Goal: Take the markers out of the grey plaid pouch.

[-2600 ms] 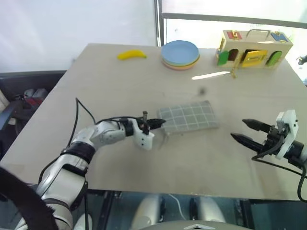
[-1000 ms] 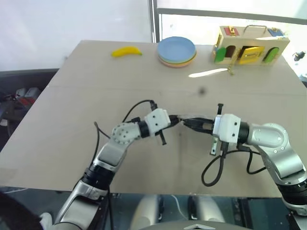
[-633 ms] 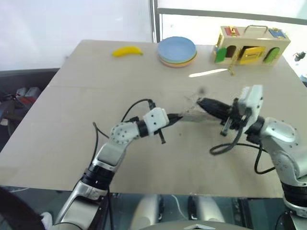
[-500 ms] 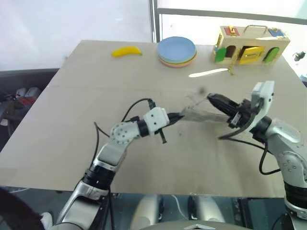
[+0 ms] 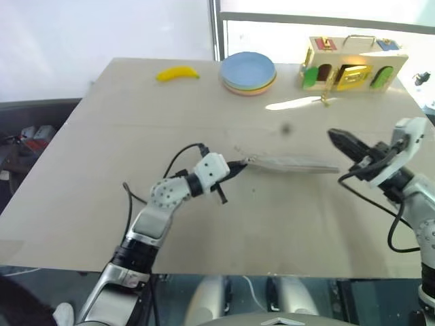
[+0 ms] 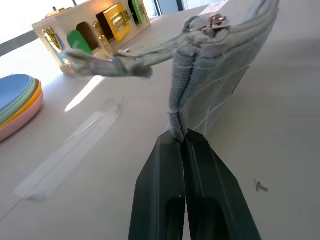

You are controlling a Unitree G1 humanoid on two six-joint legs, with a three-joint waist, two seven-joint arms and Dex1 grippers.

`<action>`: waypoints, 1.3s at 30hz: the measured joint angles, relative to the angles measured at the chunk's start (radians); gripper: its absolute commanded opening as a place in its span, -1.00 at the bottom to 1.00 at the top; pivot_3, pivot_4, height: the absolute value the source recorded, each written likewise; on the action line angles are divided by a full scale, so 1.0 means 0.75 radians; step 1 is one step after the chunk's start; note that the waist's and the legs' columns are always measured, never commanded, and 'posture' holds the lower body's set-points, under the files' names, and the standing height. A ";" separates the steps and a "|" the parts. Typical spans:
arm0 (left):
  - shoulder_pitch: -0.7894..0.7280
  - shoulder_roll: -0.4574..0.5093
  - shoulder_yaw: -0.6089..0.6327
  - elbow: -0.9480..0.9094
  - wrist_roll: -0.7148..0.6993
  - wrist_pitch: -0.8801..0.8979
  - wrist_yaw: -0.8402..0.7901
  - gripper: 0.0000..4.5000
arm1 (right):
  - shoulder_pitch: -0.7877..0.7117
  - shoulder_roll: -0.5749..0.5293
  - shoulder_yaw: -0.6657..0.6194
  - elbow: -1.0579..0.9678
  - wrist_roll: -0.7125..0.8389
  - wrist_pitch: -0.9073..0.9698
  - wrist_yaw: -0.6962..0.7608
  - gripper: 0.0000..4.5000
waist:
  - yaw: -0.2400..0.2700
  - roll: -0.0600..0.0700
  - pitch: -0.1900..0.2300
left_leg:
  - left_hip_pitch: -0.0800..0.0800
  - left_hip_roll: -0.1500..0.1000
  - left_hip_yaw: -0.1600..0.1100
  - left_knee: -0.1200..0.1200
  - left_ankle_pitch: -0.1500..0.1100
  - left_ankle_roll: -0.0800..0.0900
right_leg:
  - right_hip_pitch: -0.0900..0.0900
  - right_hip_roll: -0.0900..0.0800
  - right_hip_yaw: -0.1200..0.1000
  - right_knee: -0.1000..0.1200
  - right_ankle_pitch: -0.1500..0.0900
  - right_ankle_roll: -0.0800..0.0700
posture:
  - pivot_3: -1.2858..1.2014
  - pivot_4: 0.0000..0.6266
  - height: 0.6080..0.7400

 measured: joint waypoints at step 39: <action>-0.092 0.031 -0.138 0.117 0.488 -0.574 0.132 -1.00 | -0.355 -0.063 0.523 -0.055 -0.223 0.553 -0.022 -0.36 | 0.001 -0.001 0.001 | -0.019 -0.002 -0.003 0.001 0.003 -0.005 | -0.016 -0.006 -0.004 -0.004 0.000 0.000 | 0.03 -0.52 1.00</action>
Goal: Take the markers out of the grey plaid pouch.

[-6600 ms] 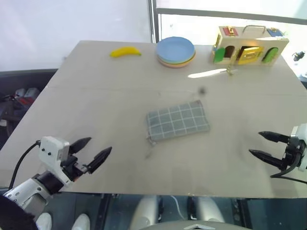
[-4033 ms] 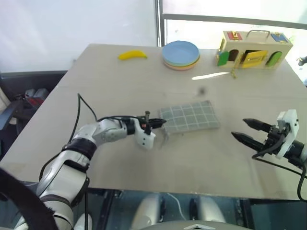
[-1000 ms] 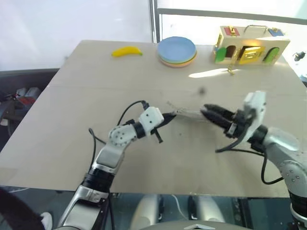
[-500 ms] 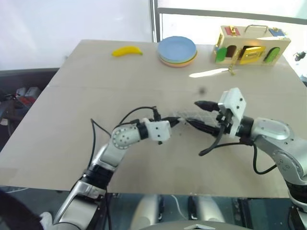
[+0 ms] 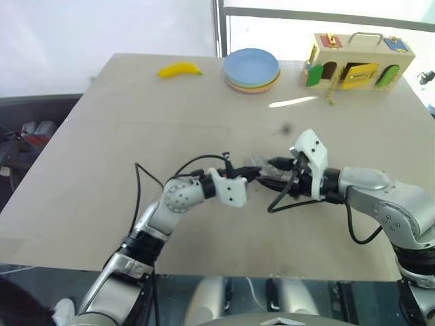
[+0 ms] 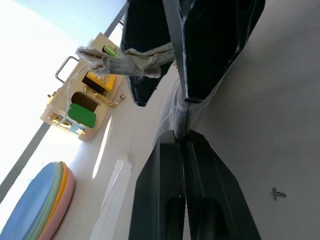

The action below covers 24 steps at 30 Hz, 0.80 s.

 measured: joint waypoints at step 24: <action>0.006 -0.045 0.001 -0.002 -0.154 0.066 -0.057 0.26 | 0.011 0.070 -0.155 0.000 0.124 0.037 -0.063 -1.00 | 0.000 0.000 0.000 | 0.000 0.000 -0.001 0.002 0.000 0.000 | 0.002 0.005 -0.002 0.001 0.000 0.000 | 0.03 -0.52 1.00</action>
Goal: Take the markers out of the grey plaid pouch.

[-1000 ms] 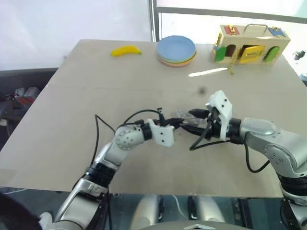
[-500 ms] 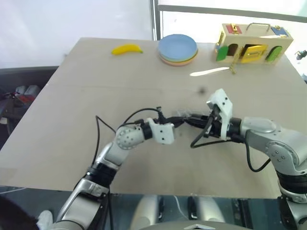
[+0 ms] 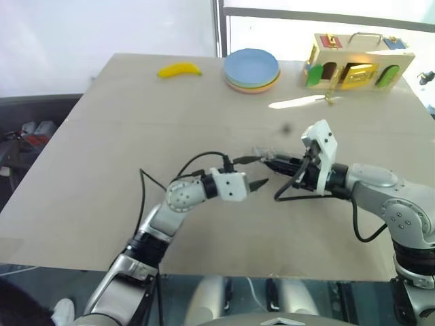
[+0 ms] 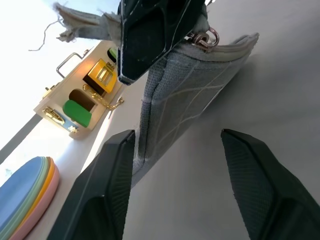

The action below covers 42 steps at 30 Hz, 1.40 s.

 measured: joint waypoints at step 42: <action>-0.066 -0.121 -0.010 0.001 -0.116 0.068 0.000 -0.99 | 0.160 0.151 -0.188 0.028 0.154 -0.139 0.011 -1.00 | 0.000 0.000 0.000 | 0.001 0.000 0.001 0.003 0.000 0.000 | 0.002 0.002 -0.002 0.003 0.000 0.001 | 0.03 -0.52 1.00</action>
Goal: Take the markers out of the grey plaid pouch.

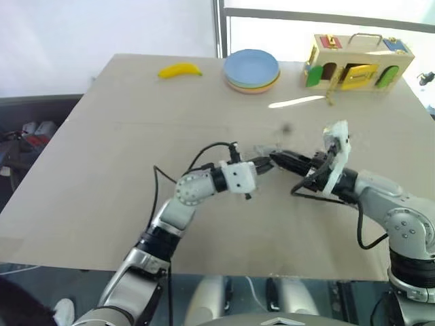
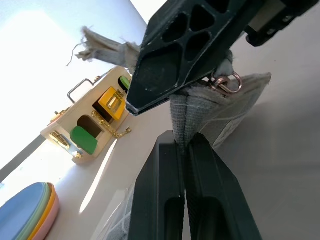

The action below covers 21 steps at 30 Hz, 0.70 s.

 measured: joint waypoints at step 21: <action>0.037 -0.011 0.023 -0.007 -0.001 0.122 0.018 -1.00 | 0.044 -0.088 0.090 -0.014 -0.060 -0.148 0.065 0.04 | -0.001 0.000 0.000 | 0.009 0.000 0.004 0.001 -0.003 0.005 | 0.003 0.000 0.005 0.010 0.000 0.000 | 0.03 -0.52 1.00</action>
